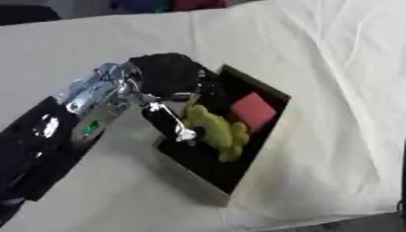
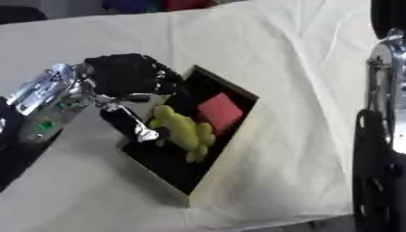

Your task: Pick up objects on the table and place them in the box.

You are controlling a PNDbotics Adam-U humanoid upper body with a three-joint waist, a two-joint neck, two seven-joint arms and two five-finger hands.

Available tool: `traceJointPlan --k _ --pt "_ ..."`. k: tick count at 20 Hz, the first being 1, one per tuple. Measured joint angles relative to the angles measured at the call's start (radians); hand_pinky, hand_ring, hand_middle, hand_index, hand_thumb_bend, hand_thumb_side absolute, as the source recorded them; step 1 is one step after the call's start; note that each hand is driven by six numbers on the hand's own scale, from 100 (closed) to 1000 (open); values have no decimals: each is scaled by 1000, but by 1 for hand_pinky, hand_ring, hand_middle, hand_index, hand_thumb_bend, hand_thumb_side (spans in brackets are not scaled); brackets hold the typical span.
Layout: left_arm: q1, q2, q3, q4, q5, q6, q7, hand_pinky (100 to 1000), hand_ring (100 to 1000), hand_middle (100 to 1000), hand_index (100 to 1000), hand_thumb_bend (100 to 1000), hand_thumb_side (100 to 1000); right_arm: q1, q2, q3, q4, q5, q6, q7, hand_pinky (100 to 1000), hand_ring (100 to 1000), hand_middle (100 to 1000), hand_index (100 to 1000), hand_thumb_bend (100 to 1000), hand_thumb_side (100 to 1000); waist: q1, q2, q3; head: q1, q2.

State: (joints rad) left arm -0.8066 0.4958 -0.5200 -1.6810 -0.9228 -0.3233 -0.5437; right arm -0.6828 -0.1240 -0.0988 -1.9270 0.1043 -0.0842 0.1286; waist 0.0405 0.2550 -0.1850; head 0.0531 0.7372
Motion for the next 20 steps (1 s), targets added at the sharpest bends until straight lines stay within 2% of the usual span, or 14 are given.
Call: traceJointPlan --k 3,5,8,10,13,20 --pt "1 16 30 -57 43 24 2 645 745 769 887 180 510 6 4 0 -4 1 2 -2 832 768 540 718 100 897 0 -5 1 -3 0" --pt "11 30 53 -104 75 37 12 629 729 763 880 100 471 6 4 0 -9 2 3 -4 831 768 541 718 100 895 -1 -7 4 -5 0" --pt "52 52 97 -178 121 47 41 613 709 756 873 100 431 5 5 0 -14 9 5 -7 831 767 541 718 100 894 -3 -9 9 -12 0" --pt "92 69 132 -227 151 50 68 603 696 751 864 100 443 5 5 0 -15 11 4 -9 830 767 542 718 100 894 -6 -9 17 -19 0" --pt "164 94 195 -281 199 52 112 601 686 752 854 100 530 2 5 0 -16 17 1 -12 829 767 543 718 100 892 -14 -9 24 -26 0" --pt "337 98 366 -300 308 98 220 593 666 744 862 100 555 -14 4 0 -16 28 -9 -21 828 766 543 717 100 889 -38 -9 58 -32 -3"
